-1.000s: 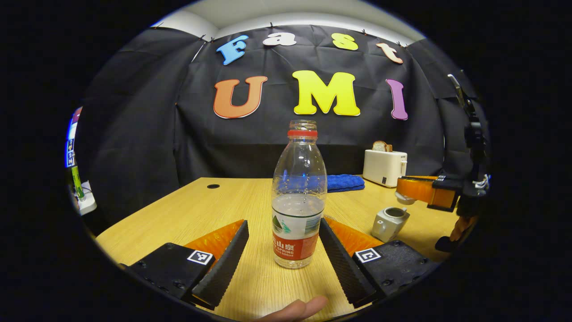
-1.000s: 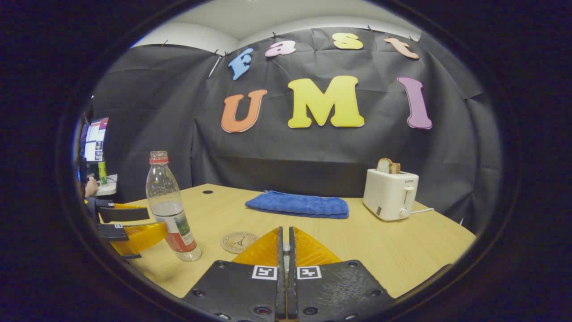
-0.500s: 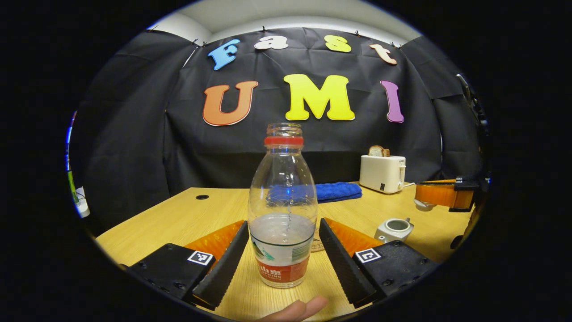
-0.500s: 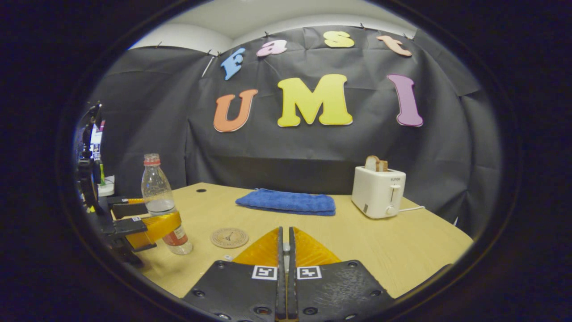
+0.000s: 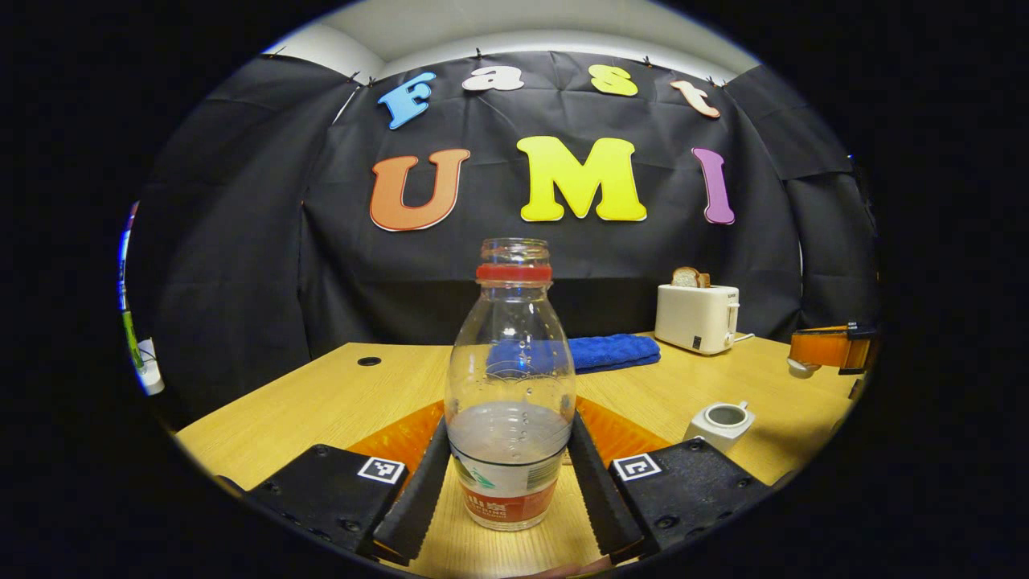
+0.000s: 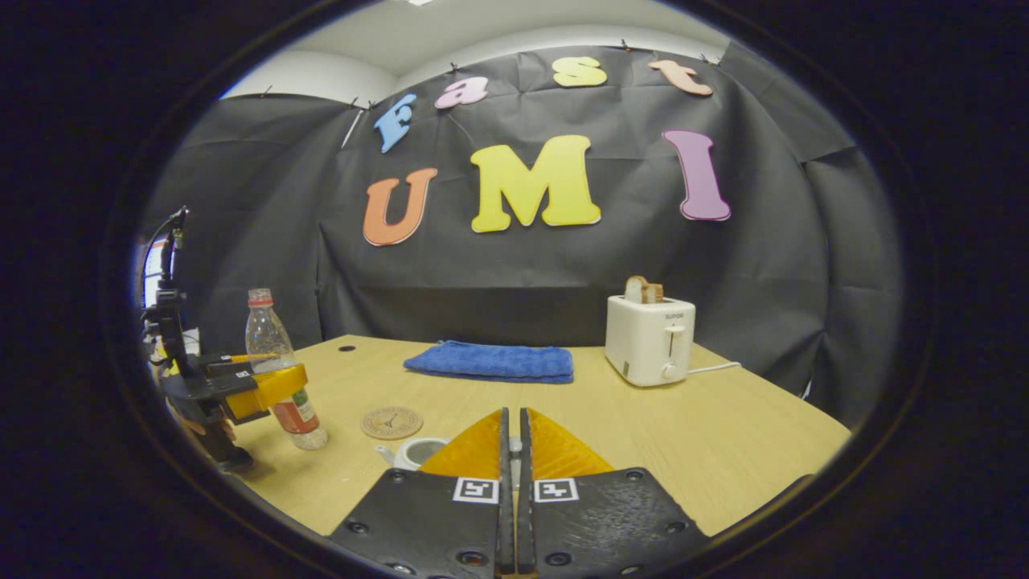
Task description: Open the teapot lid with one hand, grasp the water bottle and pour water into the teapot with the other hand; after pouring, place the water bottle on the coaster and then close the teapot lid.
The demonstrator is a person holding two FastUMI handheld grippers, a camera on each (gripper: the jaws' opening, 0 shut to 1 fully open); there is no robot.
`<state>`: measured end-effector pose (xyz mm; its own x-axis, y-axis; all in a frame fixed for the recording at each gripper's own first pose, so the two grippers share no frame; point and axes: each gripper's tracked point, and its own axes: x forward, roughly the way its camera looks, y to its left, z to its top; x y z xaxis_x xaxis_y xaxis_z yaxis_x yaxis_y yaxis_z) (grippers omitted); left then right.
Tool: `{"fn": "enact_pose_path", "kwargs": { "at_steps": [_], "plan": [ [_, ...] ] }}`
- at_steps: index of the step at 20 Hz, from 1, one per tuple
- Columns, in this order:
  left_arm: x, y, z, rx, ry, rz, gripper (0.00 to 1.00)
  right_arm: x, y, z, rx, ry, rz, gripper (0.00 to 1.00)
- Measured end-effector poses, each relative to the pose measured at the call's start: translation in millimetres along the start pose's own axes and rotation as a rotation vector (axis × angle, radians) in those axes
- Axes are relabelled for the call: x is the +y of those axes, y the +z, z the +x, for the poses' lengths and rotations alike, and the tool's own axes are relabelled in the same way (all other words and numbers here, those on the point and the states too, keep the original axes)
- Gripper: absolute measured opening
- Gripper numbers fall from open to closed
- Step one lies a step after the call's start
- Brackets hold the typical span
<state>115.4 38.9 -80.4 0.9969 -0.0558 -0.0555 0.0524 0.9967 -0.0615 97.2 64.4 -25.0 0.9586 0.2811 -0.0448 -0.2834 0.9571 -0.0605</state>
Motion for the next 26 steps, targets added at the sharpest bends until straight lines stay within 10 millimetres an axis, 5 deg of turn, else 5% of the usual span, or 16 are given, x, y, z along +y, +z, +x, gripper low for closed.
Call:
{"fn": "enact_pose_path", "kwargs": {
  "at_steps": [6,16,26],
  "plan": [
    [16,11,-3,0.089,0.097,0.141,0.79,-32,-3,-13,-0.010,-0.039,0.013,0.01],
    [-10,43,-6,0.120,0.148,0.722,0.78,-59,-17,-26,0.012,-0.064,0.095,0.01],
    [-32,4,-5,0.262,0.097,1.066,0.77,-58,-24,-22,0.022,-0.058,0.080,0.02]
  ]
}}
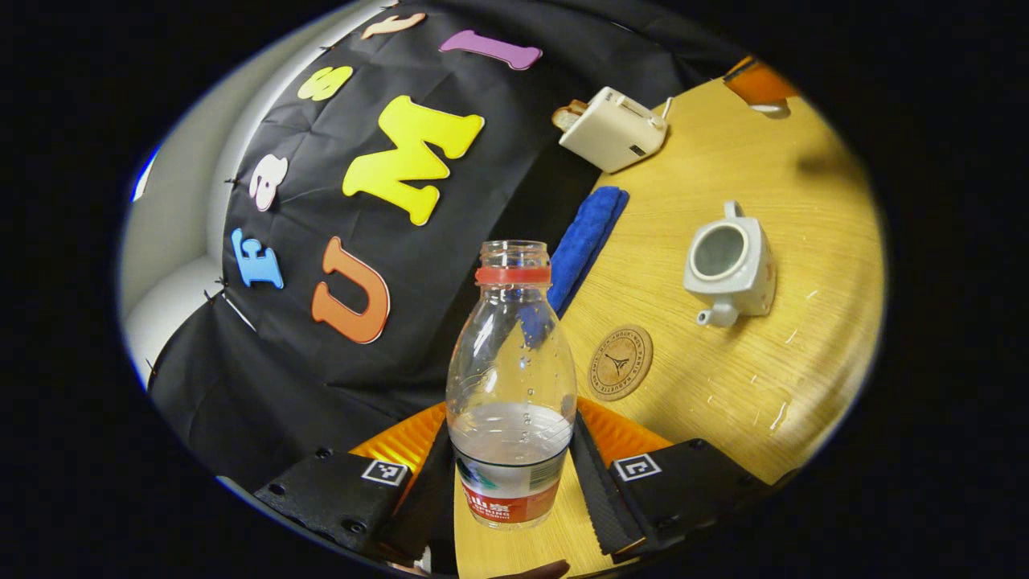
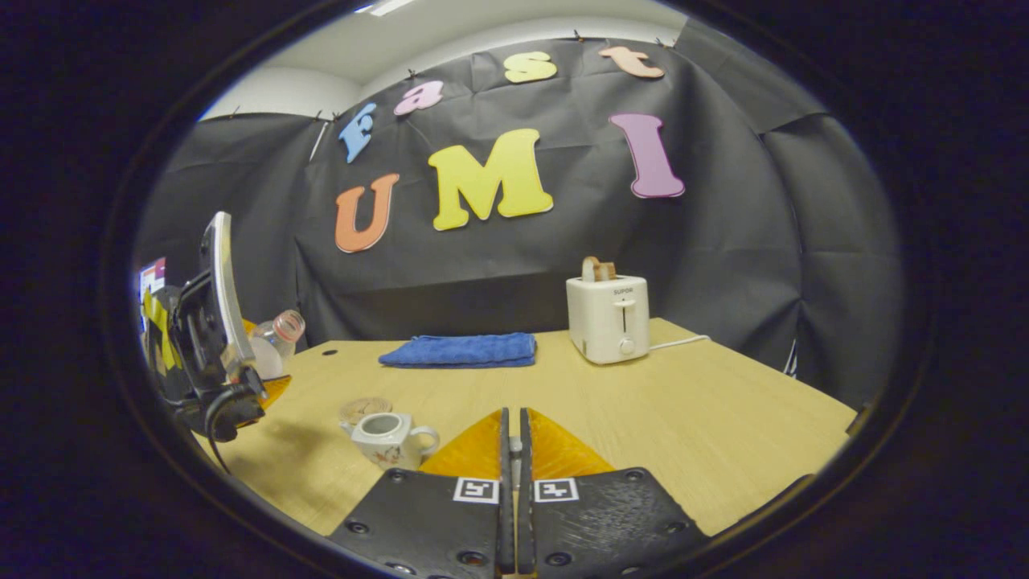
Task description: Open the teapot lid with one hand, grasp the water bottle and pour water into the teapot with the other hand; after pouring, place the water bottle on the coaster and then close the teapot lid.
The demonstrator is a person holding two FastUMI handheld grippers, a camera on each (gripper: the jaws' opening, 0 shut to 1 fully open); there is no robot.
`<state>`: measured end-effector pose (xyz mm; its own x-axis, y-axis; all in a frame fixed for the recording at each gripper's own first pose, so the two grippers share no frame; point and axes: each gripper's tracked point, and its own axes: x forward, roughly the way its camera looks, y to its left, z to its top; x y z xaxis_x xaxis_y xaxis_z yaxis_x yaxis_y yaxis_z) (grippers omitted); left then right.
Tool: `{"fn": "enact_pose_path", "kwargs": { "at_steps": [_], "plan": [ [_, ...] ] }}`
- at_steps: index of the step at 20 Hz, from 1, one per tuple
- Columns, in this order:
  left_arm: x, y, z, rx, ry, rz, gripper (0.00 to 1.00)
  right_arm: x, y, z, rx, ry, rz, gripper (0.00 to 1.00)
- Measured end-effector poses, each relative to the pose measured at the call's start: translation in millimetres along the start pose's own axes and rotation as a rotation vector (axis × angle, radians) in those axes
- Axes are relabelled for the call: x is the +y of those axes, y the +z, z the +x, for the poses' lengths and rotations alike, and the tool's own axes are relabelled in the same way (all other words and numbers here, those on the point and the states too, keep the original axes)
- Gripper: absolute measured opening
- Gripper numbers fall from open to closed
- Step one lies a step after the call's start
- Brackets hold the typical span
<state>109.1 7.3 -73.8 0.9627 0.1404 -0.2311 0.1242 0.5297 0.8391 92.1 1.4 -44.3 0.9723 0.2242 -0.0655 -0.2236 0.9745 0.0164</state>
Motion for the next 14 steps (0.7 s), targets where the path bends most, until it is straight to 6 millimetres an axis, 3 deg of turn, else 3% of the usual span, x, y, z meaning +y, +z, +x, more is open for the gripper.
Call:
{"fn": "enact_pose_path", "kwargs": {
  "at_steps": [8,12,14],
  "plan": [
    [-16,-6,9,0.076,-0.039,0.313,0.77,-23,-3,6,0.013,-0.035,0.025,0.02],
    [-17,7,7,0.061,-0.033,0.423,0.77,-30,-6,9,0.023,-0.043,0.027,0.01],
    [-18,4,7,0.077,-0.050,0.481,0.77,-34,-6,10,0.023,-0.050,0.021,0.01]
  ]
}}
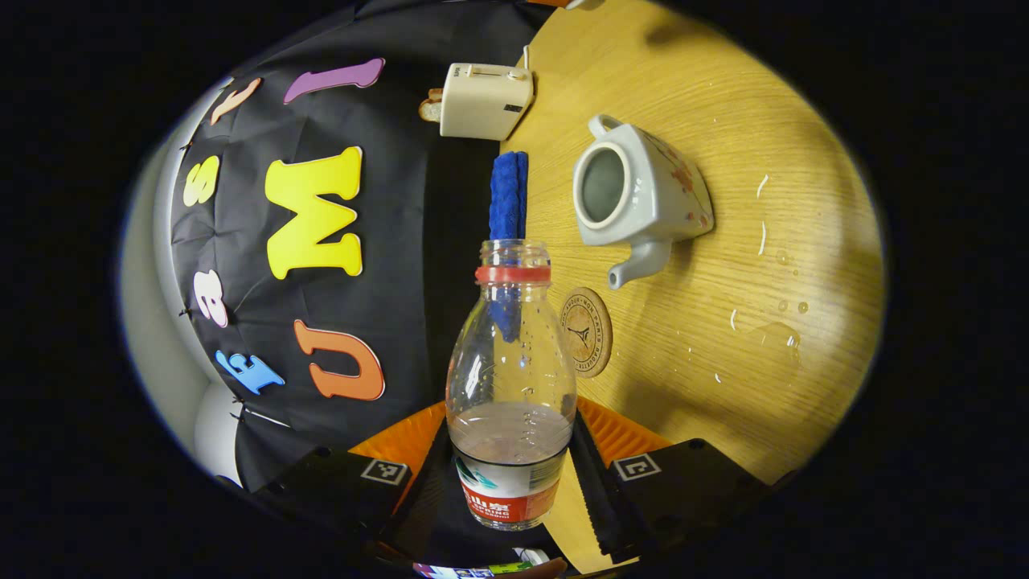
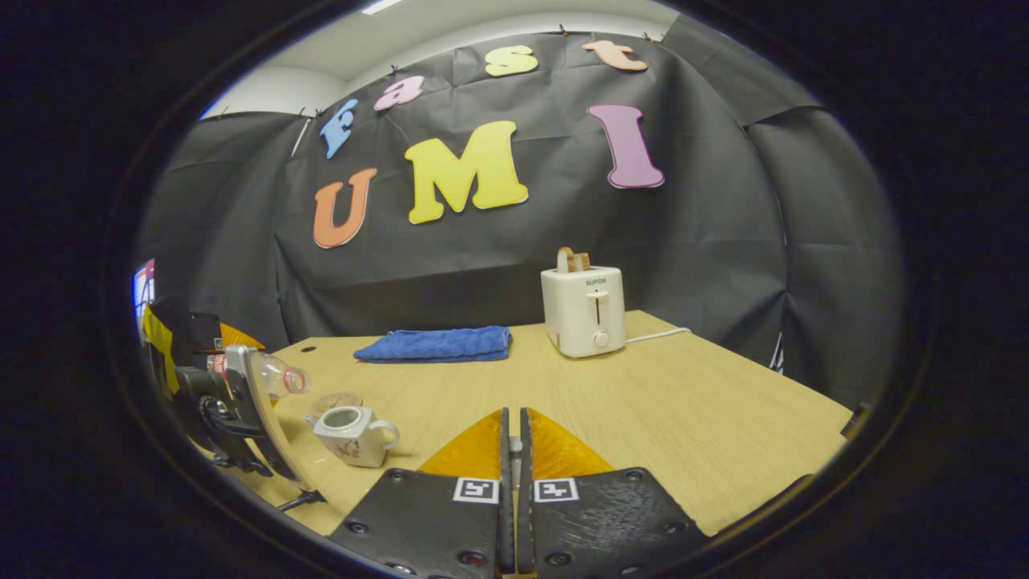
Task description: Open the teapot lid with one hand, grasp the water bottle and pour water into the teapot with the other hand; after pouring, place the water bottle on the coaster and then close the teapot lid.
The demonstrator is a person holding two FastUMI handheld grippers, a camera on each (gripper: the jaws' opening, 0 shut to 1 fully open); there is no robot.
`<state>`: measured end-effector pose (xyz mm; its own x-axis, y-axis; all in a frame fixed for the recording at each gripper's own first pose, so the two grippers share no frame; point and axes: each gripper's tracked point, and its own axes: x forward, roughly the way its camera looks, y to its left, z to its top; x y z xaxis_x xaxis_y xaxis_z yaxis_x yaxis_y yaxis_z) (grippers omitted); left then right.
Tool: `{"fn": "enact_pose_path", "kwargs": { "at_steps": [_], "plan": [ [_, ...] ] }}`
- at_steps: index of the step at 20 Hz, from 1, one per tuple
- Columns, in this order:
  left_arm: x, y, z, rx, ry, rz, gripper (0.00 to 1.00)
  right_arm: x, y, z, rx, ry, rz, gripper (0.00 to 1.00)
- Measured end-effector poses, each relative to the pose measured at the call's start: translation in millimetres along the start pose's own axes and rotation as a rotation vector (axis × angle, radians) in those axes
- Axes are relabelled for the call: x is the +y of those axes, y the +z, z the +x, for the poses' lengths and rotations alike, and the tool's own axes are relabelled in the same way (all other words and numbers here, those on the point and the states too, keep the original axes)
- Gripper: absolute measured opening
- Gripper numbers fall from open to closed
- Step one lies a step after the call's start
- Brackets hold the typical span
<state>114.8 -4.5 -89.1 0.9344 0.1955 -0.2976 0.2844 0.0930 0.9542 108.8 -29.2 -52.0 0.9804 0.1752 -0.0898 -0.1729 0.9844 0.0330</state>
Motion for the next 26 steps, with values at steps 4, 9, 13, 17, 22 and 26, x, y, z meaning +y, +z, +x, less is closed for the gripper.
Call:
{"fn": "enact_pose_path", "kwargs": {
  "at_steps": [4,9,13,17,22,26],
  "plan": [
    [10,17,-1,-0.007,0.024,0.171,0.77,-10,-1,1,0.004,-0.018,0.010,0.01],
    [30,24,2,0.001,0.044,0.305,0.77,-22,3,-1,-0.002,-0.030,0.031,0.01],
    [36,24,-1,0.022,0.075,0.361,0.77,-26,2,-1,0.004,-0.032,0.038,0.01],
    [41,26,-3,0.038,0.096,0.404,0.77,-29,0,1,0.008,-0.032,0.045,0.01],
    [45,33,-6,0.035,0.111,0.458,0.77,-31,-5,4,0.018,-0.030,0.044,0.02],
    [47,42,-9,0.034,0.111,0.519,0.78,-36,-1,3,0.012,-0.027,0.059,0.01]
  ]
}}
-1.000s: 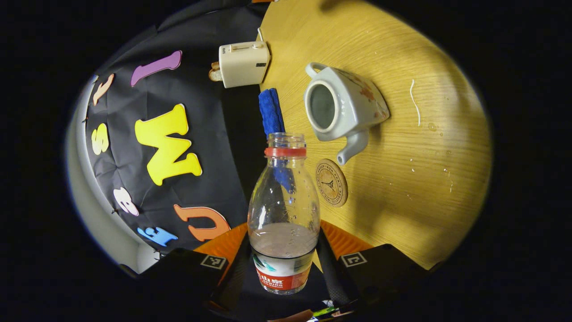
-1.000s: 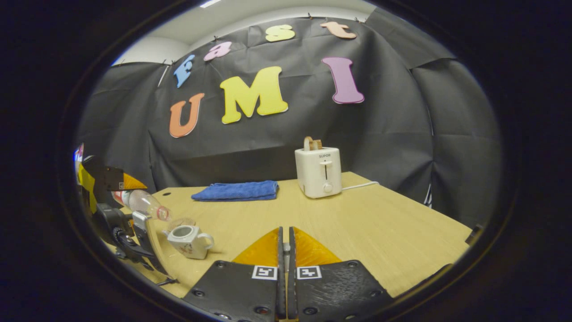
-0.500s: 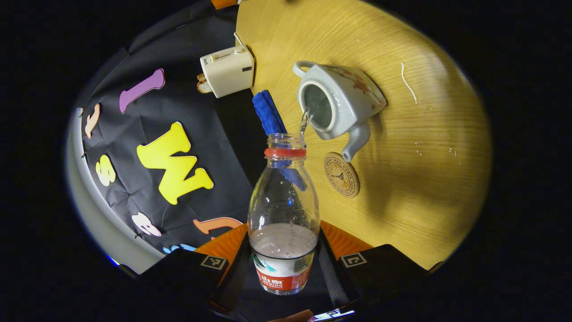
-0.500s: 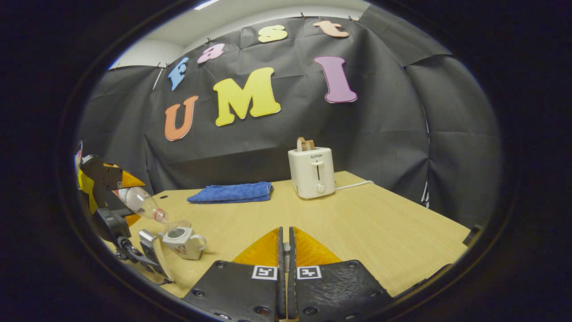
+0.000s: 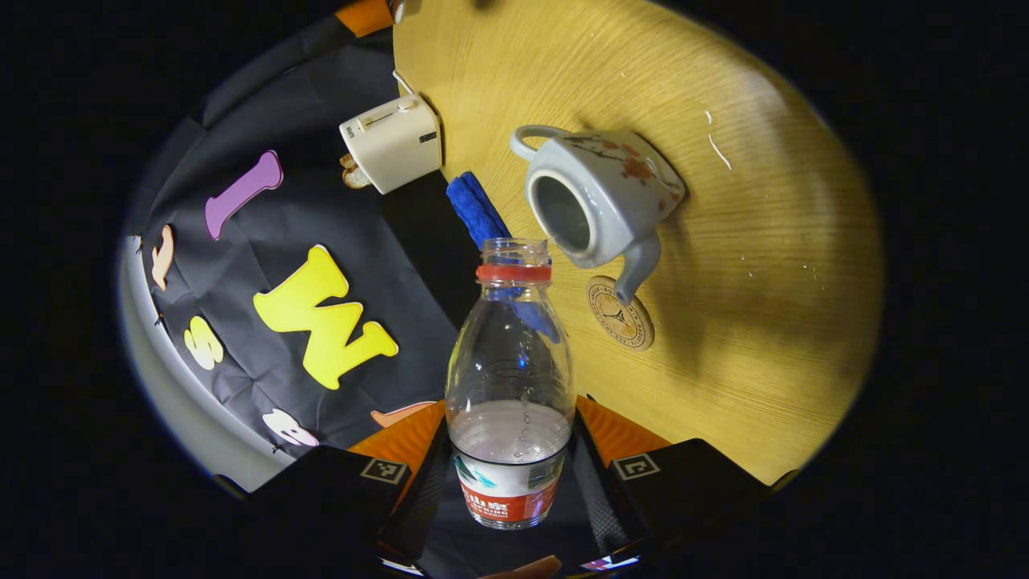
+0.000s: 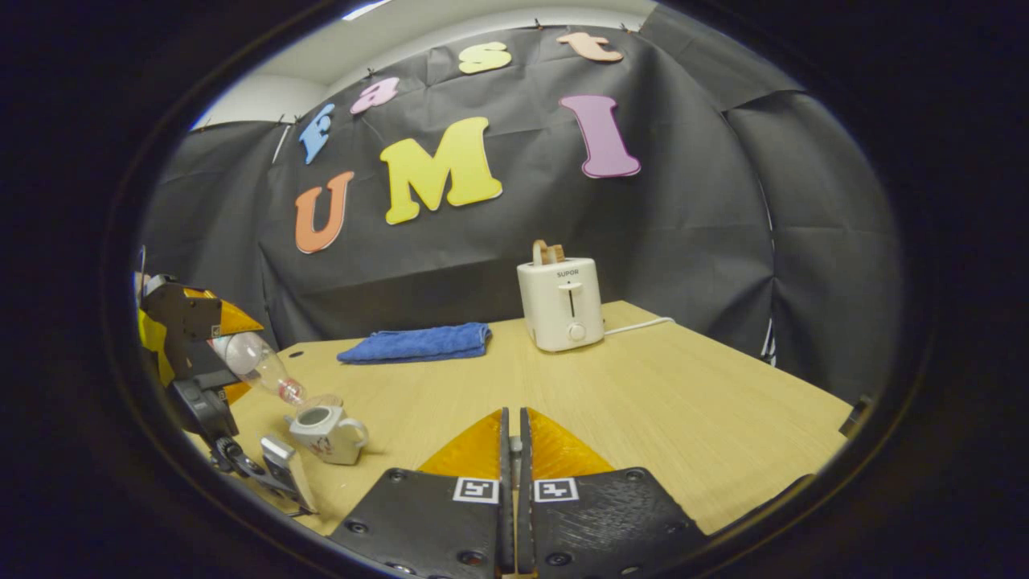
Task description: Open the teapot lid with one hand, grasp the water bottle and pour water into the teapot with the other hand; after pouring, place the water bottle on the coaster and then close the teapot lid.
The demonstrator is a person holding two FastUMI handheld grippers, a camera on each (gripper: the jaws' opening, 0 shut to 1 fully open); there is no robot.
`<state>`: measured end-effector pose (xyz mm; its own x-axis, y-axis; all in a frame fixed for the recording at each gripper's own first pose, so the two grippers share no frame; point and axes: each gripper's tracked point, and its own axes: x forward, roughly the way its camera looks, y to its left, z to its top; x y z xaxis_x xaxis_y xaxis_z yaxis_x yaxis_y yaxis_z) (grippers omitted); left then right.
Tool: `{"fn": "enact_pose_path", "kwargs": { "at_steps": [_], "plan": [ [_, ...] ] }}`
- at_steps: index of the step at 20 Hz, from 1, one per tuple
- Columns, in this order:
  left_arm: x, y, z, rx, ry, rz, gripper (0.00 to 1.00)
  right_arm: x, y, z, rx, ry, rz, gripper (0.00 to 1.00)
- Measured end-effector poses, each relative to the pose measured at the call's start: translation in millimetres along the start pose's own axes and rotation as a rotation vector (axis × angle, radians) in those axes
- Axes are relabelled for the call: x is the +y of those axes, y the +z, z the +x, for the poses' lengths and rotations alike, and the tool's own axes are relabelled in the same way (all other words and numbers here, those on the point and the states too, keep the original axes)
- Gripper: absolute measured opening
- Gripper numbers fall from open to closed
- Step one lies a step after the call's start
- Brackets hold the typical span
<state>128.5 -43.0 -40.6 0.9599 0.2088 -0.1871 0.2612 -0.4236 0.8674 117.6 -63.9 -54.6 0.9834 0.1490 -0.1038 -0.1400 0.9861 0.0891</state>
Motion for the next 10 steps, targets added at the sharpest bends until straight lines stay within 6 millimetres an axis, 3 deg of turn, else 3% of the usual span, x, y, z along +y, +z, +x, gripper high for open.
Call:
{"fn": "enact_pose_path", "kwargs": {
  "at_steps": [9,10],
  "plan": [
    [9,2,-7,0.031,-0.007,0.083,0.78,-10,11,-6,-0.025,0.000,0.026,0.01],
    [9,3,-8,0.030,-0.012,0.089,0.82,-10,9,-5,-0.021,-0.001,0.024,0.00]
  ]
}}
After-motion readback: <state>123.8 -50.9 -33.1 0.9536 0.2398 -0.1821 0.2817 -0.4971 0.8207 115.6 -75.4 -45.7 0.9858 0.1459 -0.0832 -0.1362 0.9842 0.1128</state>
